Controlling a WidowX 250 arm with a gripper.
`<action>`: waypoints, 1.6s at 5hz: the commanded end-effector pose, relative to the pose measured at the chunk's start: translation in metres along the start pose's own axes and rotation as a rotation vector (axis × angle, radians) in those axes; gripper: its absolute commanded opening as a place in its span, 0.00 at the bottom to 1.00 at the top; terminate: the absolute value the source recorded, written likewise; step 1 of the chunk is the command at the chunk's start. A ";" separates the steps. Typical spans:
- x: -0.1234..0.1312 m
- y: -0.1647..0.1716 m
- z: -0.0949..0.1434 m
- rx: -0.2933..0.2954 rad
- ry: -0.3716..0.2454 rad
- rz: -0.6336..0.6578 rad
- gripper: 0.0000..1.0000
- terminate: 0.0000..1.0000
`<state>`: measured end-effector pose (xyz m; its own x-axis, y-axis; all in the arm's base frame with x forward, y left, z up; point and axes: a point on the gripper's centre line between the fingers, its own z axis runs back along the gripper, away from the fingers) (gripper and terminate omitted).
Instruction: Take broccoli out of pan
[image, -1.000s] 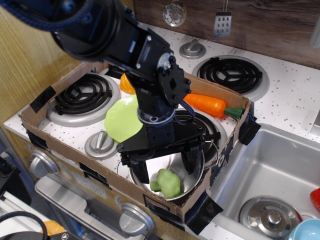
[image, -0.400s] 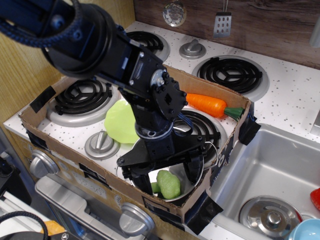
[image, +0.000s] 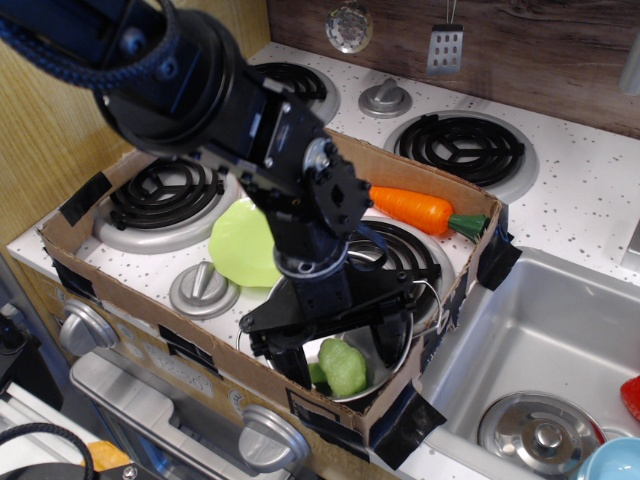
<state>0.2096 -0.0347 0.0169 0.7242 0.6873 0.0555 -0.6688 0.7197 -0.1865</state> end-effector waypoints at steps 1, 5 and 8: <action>0.003 -0.011 -0.002 -0.028 -0.017 -0.015 0.00 0.00; 0.077 -0.016 0.115 0.085 0.049 0.039 0.00 0.00; 0.124 0.098 0.077 0.222 -0.049 -0.106 0.00 0.00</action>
<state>0.2084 0.1359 0.0717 0.7900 0.6058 0.0944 -0.6113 0.7900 0.0465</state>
